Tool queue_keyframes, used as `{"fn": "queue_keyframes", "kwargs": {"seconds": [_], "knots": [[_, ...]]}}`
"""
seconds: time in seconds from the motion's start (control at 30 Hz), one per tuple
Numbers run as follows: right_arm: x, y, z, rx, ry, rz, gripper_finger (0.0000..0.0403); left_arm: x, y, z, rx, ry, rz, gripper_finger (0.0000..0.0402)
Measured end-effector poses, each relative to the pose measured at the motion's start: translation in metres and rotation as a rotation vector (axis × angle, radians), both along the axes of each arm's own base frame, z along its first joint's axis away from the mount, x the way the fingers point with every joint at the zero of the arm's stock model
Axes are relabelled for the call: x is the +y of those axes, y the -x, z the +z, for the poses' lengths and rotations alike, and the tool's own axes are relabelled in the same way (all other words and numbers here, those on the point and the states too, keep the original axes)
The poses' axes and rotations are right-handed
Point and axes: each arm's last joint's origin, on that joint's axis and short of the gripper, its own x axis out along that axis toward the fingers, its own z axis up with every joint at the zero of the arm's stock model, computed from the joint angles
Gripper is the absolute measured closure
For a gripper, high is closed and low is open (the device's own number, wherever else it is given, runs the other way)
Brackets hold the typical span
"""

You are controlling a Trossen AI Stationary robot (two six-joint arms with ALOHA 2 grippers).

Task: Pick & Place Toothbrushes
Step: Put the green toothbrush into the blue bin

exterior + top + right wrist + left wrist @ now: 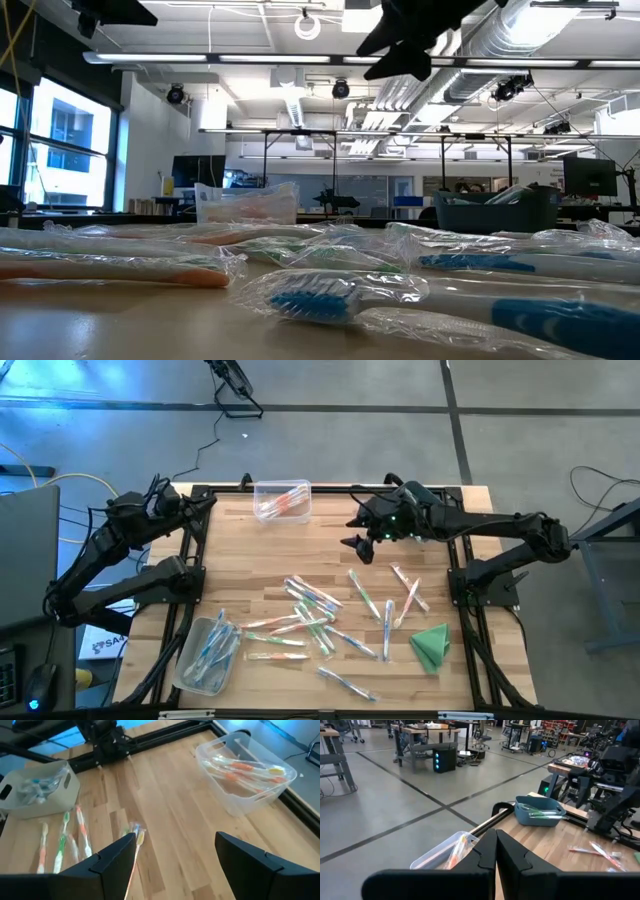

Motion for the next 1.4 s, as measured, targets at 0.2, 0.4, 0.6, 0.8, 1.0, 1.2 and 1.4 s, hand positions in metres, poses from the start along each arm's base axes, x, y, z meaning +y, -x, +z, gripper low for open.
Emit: {"fn": "queue_keyframes", "kwargs": {"seconds": [0.2, 0.4, 0.6, 0.8, 1.0, 1.2, 1.4], "knots": [[0.002, 0.001, -0.003, 0.03, -0.017, -0.002, 0.0138, 0.0, 0.0, 0.0, -0.014, 0.017, 0.002, 0.0401], [0.002, 0.002, -0.003, 0.031, -0.075, -0.036, 0.0138, 0.0, 0.0, 0.0, -0.016, 0.02, 0.002, 0.0401], [0.005, -0.002, -0.017, 0.117, -0.087, -0.08, 0.0138, 0.0, 0.0, 0.0, -0.017, 0.021, 0.002, 0.0401], [0.006, -0.016, -0.044, 0.217, -0.184, -0.209, 0.0138, 0.0, 0.0, 0.0, -0.031, 0.041, 0.005, 0.0401], [0.013, -0.031, -0.072, 0.305, -0.261, -0.248, 0.0138, 0.0, 0.0, -0.002, -0.012, 0.055, 0.006, 0.0401], [0.024, -0.036, -0.099, 0.438, -0.33, -0.307, 0.0138, 0.0, 0.0, -0.004, -0.002, 0.064, 0.007, 0.0401], [0.029, -0.039, -0.123, 0.562, -0.349, -0.346, 0.0138, 0.0, 0.0, -0.005, 0.006, 0.069, 0.007, 0.0401]]}}
